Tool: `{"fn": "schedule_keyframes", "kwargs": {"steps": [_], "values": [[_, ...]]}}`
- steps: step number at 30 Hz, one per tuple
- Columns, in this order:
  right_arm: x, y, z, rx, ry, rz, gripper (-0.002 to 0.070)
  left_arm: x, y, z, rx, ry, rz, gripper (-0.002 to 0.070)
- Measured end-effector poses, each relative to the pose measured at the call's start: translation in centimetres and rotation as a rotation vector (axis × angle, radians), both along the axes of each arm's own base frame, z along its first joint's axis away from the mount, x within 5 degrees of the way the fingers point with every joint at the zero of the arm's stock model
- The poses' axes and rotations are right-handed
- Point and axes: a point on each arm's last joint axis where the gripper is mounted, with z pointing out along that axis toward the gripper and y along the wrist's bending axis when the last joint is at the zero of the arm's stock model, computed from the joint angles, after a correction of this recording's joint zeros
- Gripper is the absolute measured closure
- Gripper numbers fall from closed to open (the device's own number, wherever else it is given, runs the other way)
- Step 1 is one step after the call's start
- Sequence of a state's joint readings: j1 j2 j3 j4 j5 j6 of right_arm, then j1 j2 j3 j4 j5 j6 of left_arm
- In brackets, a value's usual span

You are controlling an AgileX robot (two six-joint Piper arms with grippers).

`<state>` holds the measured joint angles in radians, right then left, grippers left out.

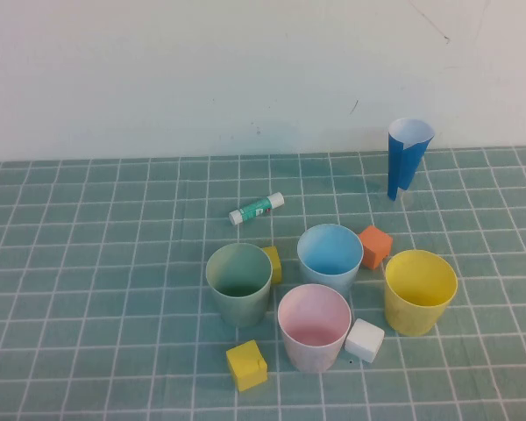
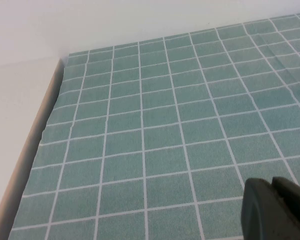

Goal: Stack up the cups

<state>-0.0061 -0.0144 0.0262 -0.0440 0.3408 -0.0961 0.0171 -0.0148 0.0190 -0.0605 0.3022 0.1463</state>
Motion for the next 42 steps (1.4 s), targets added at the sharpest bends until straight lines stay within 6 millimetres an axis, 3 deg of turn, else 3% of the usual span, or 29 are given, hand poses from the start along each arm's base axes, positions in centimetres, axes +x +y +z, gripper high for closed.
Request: {"fn": "schedule_keyframes", "kwargs": {"steps": [35,38,40,42], "values": [[0.0,0.0,0.0,0.0,0.002,0.0,0.0679,0.0,0.0,0.0,0.001,0.0,0.0,0.0678],[0.0,0.0,0.0,0.0,0.002,0.0,0.0679,0.0,-0.3,0.2,-0.169,-0.021,0.008,0.0678],[0.0,0.0,0.0,0.0,0.002,0.0,0.0679,0.1,-0.7,0.5,-0.422,-0.045,0.02,0.0678],[0.0,0.0,0.0,0.0,0.002,0.0,0.0679,0.2,-1.1,1.1,-0.784,-0.077,0.04,0.0678]]}}
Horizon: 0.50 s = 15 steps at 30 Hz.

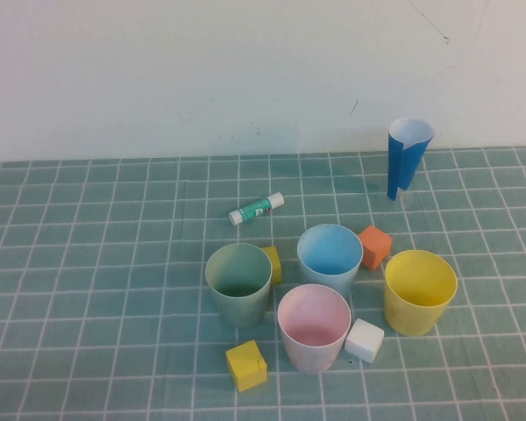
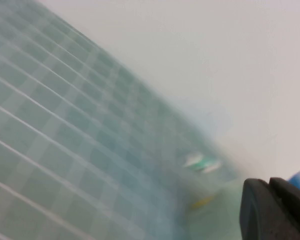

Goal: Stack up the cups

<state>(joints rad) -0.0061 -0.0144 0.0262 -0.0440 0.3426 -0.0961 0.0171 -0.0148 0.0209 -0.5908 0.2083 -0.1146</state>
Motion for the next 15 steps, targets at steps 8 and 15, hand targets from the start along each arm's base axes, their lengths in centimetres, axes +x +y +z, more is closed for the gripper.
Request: {"fn": "schedule_keyframes", "kwargs": {"steps": [8,15], "values": [[0.0,0.0,0.0,0.0,0.0,0.0,0.0679,0.1,0.3,1.3,-0.465,-0.088,0.061,0.0678],[0.0,0.0,0.0,0.0,0.0,0.0,0.0679,0.0,-0.2,1.1,-0.408,-0.058,0.01,0.0678]]}}
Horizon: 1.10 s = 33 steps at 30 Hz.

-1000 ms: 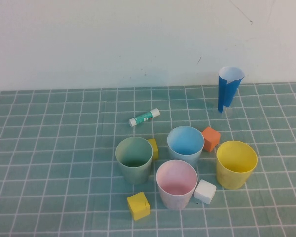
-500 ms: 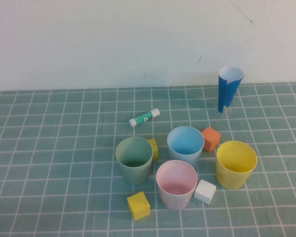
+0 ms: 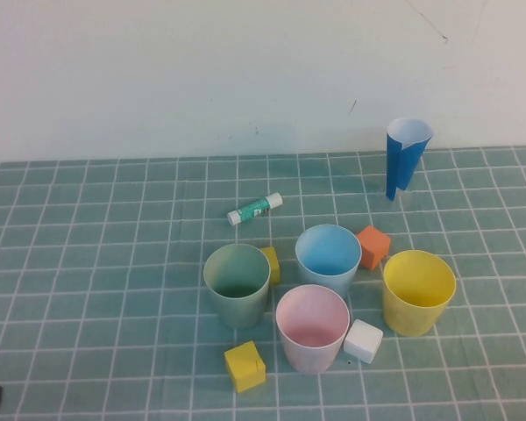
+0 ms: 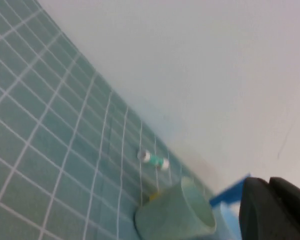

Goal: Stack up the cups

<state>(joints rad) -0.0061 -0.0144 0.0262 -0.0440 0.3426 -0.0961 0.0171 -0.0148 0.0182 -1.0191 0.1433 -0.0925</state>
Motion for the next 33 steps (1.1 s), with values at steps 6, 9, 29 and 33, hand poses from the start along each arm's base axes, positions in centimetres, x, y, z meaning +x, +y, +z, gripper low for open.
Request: {"fn": "schedule_keyframes", "kwargs": {"steps": [6,9,29,33], "values": [[0.0,0.0,0.0,0.0,0.0,0.0,0.0679,-0.6,-2.1,4.2,0.46,0.061,-0.287,0.0678],[0.0,0.0,0.0,0.0,0.0,0.0,0.0679,0.1,-2.1,7.4,0.673,0.136,-0.369,0.0678],[0.0,0.0,0.0,0.0,-0.001,0.0,0.0679,15.5,-7.4,15.5,1.242,0.591,-0.853,0.0678],[0.0,0.0,0.0,0.0,-0.001,0.0,0.0679,19.6,-9.7,14.1,1.24,0.676,-0.924,0.0678]]}}
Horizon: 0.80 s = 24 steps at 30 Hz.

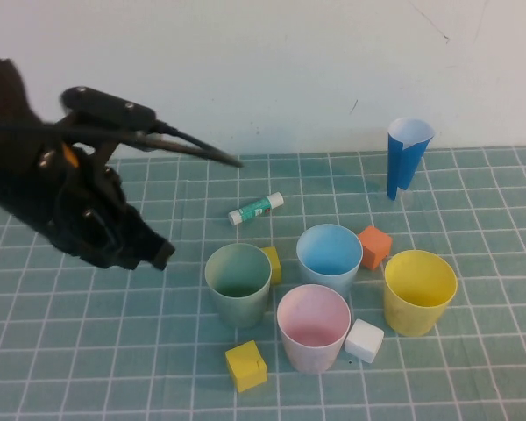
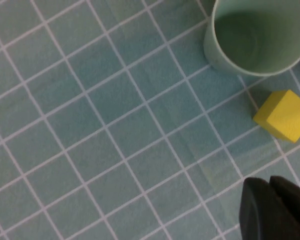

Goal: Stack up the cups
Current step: Pick up the green cup

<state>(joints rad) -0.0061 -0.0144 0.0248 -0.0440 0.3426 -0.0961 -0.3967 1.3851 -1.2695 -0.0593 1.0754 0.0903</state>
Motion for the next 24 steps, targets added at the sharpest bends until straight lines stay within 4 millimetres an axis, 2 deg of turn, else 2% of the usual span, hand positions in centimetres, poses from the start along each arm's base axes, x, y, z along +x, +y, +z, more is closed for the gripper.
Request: {"fn": "schedule_keyframes", "kwargs": {"steps": [4,7,9,13,15,19,24], "values": [[0.0,0.0,0.0,0.0,0.0,0.0,0.0679,3.1,-1.6,-1.0,0.011,0.071,-0.006,0.0658],[0.0,0.0,0.0,0.0,0.0,0.0,0.0679,5.0,-2.5,-1.7,0.015,0.1,0.0,0.0589],[0.0,0.0,0.0,0.0,0.0,0.0,0.0679,6.2,-3.0,-2.3,0.013,0.118,0.019,0.0489],[0.0,0.0,0.0,0.0,0.0,0.0,0.0679,8.2,-3.9,-4.1,0.011,0.163,0.047,0.0232],[0.0,0.0,0.0,0.0,0.0,0.0,0.0679,9.1,-4.3,-5.1,0.015,0.185,0.061,0.0162],[0.0,0.0,0.0,0.0,0.0,0.0,0.0679,10.6,-5.0,-7.3,0.022,0.219,0.081,0.0136],[0.0,0.0,0.0,0.0,0.0,0.0,0.0679,12.0,-5.7,-9.8,0.002,0.233,0.102,0.0186]]}}
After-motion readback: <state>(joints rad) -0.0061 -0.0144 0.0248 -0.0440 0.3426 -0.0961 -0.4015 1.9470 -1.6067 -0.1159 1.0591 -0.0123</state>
